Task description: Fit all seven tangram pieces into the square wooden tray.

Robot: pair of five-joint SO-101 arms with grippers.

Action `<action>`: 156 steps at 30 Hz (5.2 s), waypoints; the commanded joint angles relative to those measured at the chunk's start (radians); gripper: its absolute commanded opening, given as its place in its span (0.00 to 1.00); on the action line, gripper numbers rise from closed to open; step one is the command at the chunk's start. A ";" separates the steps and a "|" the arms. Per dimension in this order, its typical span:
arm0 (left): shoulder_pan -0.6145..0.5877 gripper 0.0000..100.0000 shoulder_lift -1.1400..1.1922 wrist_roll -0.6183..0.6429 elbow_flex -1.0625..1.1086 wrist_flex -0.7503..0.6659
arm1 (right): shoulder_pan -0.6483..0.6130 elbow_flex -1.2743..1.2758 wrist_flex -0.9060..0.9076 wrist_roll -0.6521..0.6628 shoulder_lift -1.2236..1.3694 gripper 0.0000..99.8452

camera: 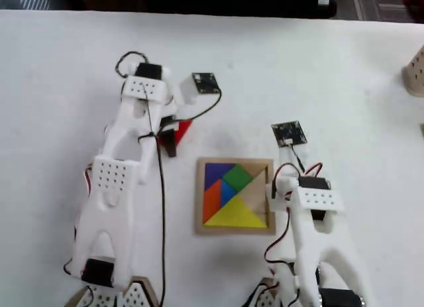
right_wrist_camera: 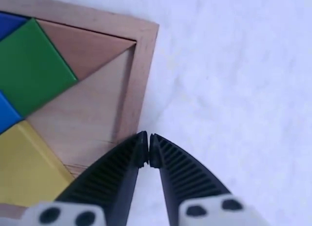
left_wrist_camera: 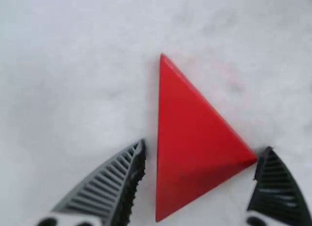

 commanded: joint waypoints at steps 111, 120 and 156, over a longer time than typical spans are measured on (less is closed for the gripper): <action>0.013 0.21 0.139 0.402 -0.566 0.176 | -0.012 -0.031 -0.031 0.023 0.001 0.02; 0.027 0.21 0.070 0.615 -0.565 0.180 | -0.012 -0.031 -0.031 0.023 0.001 0.02; 0.487 0.20 -0.541 0.867 0.552 -0.069 | 0.229 -0.077 -0.071 -0.110 -0.008 0.02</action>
